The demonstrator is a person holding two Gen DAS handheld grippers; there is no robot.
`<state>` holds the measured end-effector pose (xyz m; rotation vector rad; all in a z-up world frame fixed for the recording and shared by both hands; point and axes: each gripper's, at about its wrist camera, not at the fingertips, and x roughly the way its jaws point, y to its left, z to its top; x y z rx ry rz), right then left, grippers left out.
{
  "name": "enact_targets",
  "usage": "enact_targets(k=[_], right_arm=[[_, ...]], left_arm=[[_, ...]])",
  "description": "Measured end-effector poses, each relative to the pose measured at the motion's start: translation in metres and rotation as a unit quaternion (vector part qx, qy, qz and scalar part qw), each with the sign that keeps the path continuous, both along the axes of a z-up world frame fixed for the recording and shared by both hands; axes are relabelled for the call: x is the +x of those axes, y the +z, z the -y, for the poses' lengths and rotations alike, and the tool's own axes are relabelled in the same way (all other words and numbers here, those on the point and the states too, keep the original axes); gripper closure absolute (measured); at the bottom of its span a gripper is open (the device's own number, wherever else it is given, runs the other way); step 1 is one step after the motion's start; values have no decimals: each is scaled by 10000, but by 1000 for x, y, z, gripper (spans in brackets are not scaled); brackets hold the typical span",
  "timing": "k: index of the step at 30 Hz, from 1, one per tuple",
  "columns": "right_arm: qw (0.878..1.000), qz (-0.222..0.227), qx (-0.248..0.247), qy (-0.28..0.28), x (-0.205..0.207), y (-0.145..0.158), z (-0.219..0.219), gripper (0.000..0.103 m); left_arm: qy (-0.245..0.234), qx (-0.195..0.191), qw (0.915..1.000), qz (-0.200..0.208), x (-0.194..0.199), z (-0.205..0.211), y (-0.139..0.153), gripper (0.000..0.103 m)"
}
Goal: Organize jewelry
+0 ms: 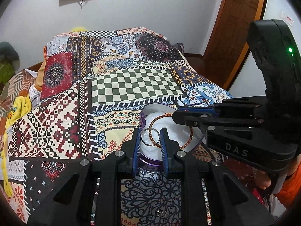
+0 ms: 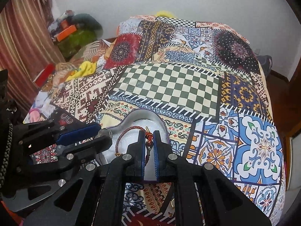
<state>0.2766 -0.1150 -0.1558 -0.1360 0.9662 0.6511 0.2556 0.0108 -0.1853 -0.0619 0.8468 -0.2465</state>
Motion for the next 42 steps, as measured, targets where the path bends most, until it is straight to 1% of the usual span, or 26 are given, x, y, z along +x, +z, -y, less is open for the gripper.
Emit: enact_targets(k=[5,8,10,12,20,26,30,36,37,41,42], right_arm=[[9997,68,-203,123,-4,0,-3,95],[9994,162,-249,148,-8,2,-2,87],[9992,269,-275,132,-12,5,0,76],[9990,338,-261,116,-14,7,3,71],[9988,436,-177,-96,-17,15,15,71],[9983,522,-203,-180,-21,18,22,70],[9984,485,-158,-227,-22,19,25,70],[9986,474,-128,-217,-29,22,25,70],[9984,502,-131,-216,-31,24,25,70],[9979,599,-92,-229,-39,32,27,70],[9978,619,-75,-239,-40,35,28,70]], left_arm=[[-44,7,10000,-20,1,0,2,83],[-64,24,10000,-9,1,1,2,83],[-62,24,10000,-6,1,2,2,83],[-69,14,10000,-12,2,1,2,83],[-186,-17,9998,-86,5,5,3,83],[-211,78,9996,-154,6,10,2,83],[-174,107,9996,-173,6,10,3,83],[-139,75,9998,-102,-5,6,14,82],[-132,87,9998,-71,-7,6,17,81],[-43,154,9998,93,-20,2,29,70],[-20,173,9998,130,-23,1,32,69]])
